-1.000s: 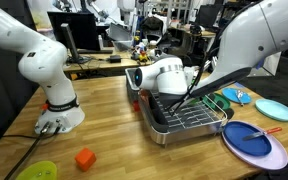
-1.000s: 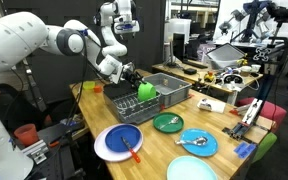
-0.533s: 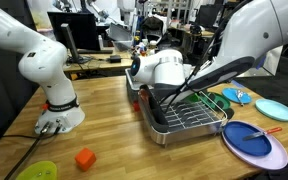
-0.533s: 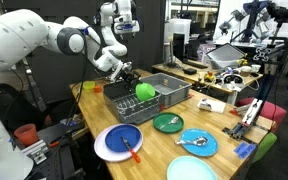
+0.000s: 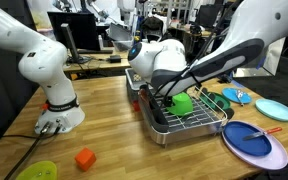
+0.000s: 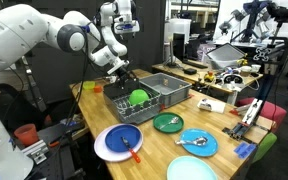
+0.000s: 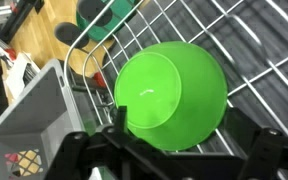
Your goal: Flip the green bowl over
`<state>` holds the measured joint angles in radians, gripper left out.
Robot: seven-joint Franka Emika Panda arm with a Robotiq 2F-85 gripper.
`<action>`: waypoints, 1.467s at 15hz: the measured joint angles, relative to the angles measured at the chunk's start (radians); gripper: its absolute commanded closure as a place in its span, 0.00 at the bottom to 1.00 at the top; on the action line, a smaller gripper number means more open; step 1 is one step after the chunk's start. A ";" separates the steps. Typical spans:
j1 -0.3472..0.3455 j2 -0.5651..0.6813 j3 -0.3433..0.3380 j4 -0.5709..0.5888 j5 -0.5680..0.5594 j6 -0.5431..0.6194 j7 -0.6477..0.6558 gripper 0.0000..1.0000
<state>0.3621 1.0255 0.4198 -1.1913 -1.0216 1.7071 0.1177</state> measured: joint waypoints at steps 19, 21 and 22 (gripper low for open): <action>-0.467 -0.611 0.094 -0.686 0.995 0.373 -0.746 0.00; -0.467 -0.638 0.088 -0.717 1.016 0.392 -0.758 0.00; -0.465 -0.642 0.088 -0.720 1.018 0.395 -0.758 0.00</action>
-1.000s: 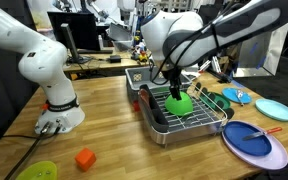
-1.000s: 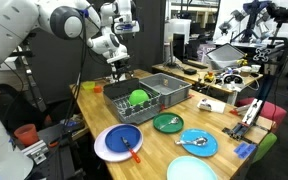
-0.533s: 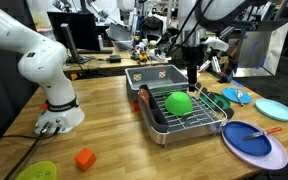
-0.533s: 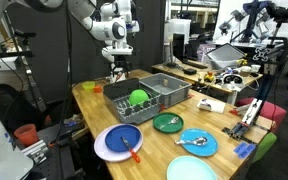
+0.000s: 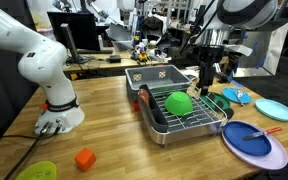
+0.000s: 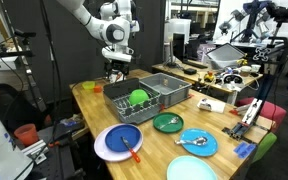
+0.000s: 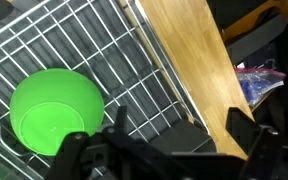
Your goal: Flip the green bowl over
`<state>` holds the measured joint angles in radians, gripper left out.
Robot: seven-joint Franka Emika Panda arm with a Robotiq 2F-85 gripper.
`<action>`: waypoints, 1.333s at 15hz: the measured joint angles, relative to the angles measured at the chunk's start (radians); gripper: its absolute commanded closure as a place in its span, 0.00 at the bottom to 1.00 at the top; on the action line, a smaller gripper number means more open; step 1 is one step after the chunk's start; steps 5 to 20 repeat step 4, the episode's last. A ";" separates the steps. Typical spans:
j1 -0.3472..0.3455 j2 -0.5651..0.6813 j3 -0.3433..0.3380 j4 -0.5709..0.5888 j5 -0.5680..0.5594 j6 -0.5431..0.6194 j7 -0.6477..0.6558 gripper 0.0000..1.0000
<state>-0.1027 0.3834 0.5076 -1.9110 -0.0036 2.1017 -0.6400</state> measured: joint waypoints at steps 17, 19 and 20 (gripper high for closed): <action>0.000 -0.001 0.000 -0.003 0.000 0.005 0.000 0.00; 0.000 -0.001 0.000 -0.003 0.000 0.005 0.000 0.00; 0.000 -0.001 0.000 -0.003 0.000 0.005 0.000 0.00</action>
